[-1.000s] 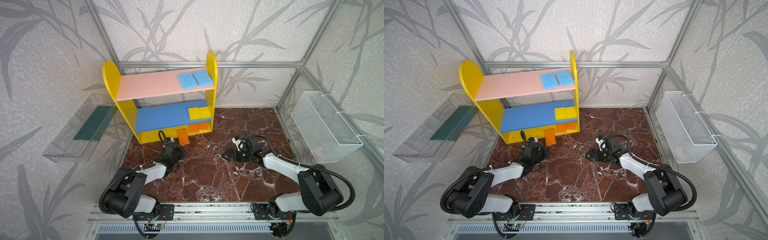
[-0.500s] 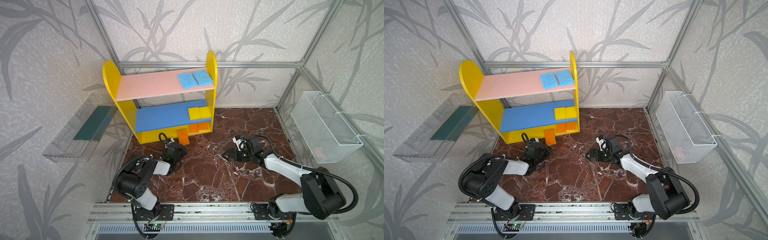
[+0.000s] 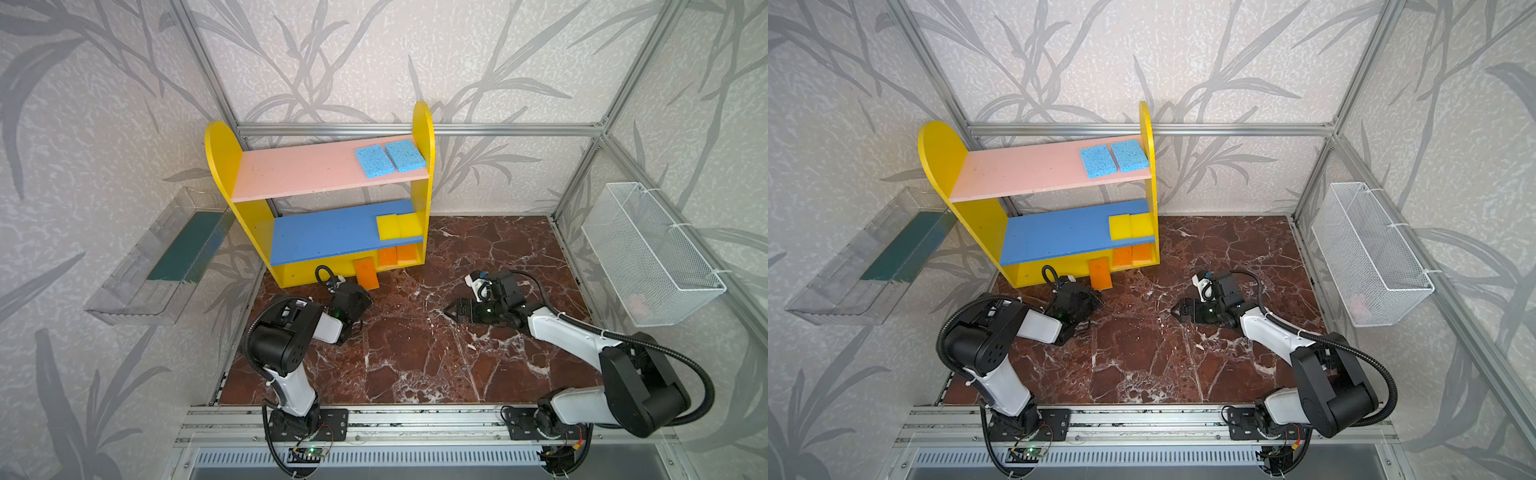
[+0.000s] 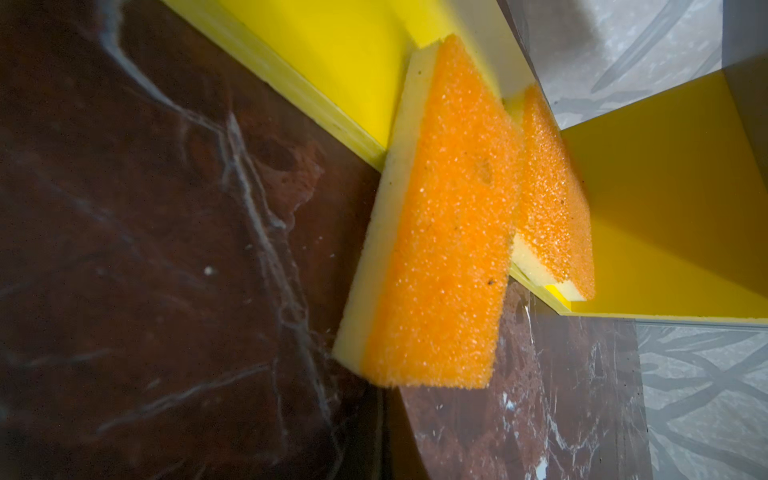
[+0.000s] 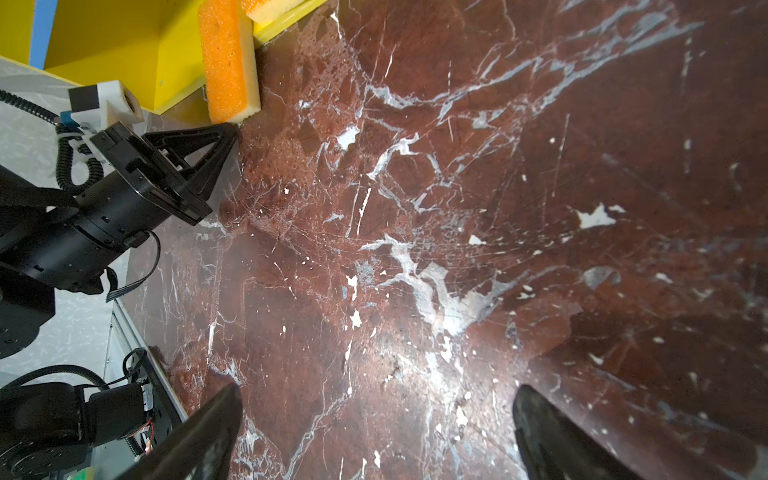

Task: Place and organize the cleaning sponges onto the shelf
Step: 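Press the new sponge against the other orange sponges with the left gripper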

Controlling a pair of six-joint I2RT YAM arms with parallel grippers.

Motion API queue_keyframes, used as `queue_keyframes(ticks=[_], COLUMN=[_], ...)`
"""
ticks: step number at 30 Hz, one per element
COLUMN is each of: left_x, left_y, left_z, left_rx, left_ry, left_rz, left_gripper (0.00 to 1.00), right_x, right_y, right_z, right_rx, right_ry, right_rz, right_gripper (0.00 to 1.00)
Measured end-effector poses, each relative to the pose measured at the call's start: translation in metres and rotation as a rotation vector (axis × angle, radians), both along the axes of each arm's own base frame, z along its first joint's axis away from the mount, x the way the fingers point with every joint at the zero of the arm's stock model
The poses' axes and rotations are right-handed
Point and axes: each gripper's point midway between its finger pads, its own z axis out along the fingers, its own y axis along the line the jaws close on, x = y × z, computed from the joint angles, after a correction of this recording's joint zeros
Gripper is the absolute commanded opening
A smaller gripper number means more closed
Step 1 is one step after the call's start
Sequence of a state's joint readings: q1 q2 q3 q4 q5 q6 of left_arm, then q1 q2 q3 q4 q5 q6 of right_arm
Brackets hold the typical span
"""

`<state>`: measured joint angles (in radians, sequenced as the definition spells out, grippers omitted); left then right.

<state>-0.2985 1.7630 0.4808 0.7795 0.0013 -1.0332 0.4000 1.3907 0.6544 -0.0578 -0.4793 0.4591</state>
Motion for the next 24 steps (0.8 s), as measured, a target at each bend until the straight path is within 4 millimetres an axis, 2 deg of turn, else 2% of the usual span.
queue_keyframes(ticks=[11, 24], left_x=[0.023, 0.048], left_y=[0.009, 0.002], left_z=[0.001, 0.023], left_rx=[-0.029, -0.067], left_ry=[-0.029, -0.089], left_rz=[0.041, 0.031], left_gripper=[0.00, 0.00], right_x=[-0.001, -0.001], right_y=[-0.001, -0.002], right_z=[-0.007, -0.015], right_rx=[-0.010, -0.024], right_ry=[0.019, 0.039], right_rz=[-0.001, -0.005], right_gripper=[0.99, 0.99])
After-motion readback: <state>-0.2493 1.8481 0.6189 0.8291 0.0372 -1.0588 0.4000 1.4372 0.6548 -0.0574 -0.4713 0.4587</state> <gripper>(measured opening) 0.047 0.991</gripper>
